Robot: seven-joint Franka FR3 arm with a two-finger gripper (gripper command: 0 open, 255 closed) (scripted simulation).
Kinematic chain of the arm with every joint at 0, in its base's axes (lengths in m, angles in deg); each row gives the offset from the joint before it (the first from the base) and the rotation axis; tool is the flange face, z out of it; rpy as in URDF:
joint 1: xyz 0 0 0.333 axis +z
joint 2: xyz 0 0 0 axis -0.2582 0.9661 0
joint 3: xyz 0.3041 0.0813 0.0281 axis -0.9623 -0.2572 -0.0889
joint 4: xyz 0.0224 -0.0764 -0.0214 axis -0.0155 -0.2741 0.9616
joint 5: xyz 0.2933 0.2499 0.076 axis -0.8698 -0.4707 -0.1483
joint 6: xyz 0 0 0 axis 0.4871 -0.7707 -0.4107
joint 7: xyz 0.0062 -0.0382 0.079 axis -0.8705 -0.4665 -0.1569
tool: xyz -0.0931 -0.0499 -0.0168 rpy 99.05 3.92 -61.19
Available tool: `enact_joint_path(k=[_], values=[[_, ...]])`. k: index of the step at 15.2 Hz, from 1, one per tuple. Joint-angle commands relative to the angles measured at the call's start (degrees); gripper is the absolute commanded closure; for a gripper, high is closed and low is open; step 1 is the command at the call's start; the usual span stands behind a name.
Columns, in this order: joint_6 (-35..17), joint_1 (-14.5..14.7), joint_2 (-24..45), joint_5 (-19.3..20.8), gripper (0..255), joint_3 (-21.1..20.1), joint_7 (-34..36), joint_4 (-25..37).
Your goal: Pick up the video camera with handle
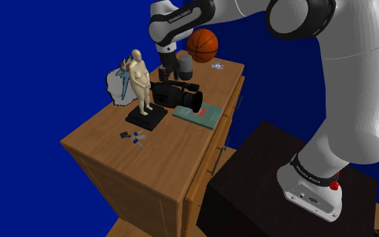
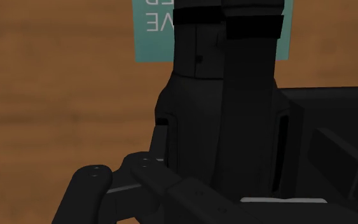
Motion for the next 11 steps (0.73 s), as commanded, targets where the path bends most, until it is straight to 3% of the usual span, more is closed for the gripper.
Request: enact_joint_path(k=[1, 2, 3, 11], values=[[-0.5, 0.0, 0.2, 0.0, 0, 0.0, 0.0, -0.3], [-0.5, 0.0, 0.2, 0.0, 0, 0.0, 0.0, -0.3], [-0.6, 0.0, 0.2, 0.0, 255, 0.0, 0.0, -0.4], [-0.6, 0.0, 0.2, 0.0, 255, 0.0, 0.0, -0.4]])
